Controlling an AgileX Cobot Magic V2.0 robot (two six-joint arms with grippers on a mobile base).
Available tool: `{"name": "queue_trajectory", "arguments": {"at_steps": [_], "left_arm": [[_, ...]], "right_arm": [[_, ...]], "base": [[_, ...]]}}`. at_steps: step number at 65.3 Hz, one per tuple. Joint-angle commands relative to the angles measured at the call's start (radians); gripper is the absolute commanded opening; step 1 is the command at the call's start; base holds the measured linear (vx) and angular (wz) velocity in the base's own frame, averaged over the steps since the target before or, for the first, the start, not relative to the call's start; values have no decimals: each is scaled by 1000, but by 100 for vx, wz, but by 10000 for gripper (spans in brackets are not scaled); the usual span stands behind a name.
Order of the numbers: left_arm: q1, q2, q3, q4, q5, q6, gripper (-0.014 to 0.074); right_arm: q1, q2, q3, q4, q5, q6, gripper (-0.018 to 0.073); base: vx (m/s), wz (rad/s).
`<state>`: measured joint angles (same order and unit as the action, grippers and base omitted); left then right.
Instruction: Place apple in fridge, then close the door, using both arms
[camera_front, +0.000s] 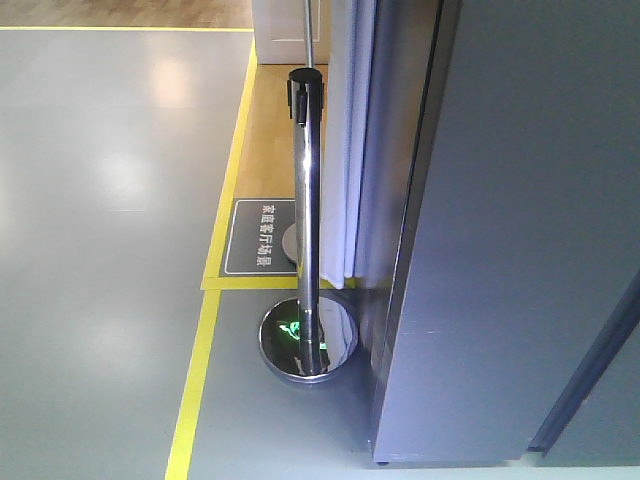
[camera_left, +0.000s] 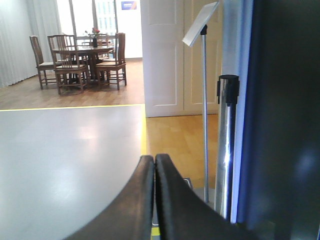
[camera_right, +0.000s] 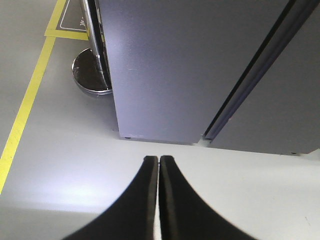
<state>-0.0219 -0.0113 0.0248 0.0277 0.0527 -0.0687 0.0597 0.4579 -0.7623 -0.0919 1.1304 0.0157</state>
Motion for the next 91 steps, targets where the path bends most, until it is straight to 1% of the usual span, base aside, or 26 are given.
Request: {"name": "queue_trajectory", "arguments": {"at_steps": [1, 60, 63, 69, 74, 75, 81, 88, 91], "left_arm": [[2, -18, 29, -9, -74, 0, -6], [2, -15, 27, -9, -67, 1, -6], [2, -15, 27, -9, -67, 1, -6], [2, -15, 27, -9, -67, 1, -6], [2, -15, 27, -9, -67, 1, -6], [2, -15, 27, -9, -67, 1, -6], [2, -15, 27, -9, -67, 1, -6], [2, -15, 27, -9, -67, 1, -6], [2, -15, 27, -9, -67, 1, -6]], "right_arm": [[1, 7, -22, -8, -58, -4, -2], [1, 2, -21, -7, -62, -6, -2], [1, -19, -11, -24, -75, -21, -2], [-1, -79, 61, -42, -180, -26, -2], [-1, -144, 148, -45, -342, -26, -2], [-4, -164, 177, -45, -357, -26, -2], [-26, -235, 297, -36, -544, -24, -2], [-59, -311, 443, -26, -712, -9, -2], [-60, -342, 496, -27, -782, -3, -2]], "base": [[0, 0], [0, 0], [0, 0], [0, 0], [0, 0], [0, 0], [0, 0], [0, 0], [0, 0]]}}
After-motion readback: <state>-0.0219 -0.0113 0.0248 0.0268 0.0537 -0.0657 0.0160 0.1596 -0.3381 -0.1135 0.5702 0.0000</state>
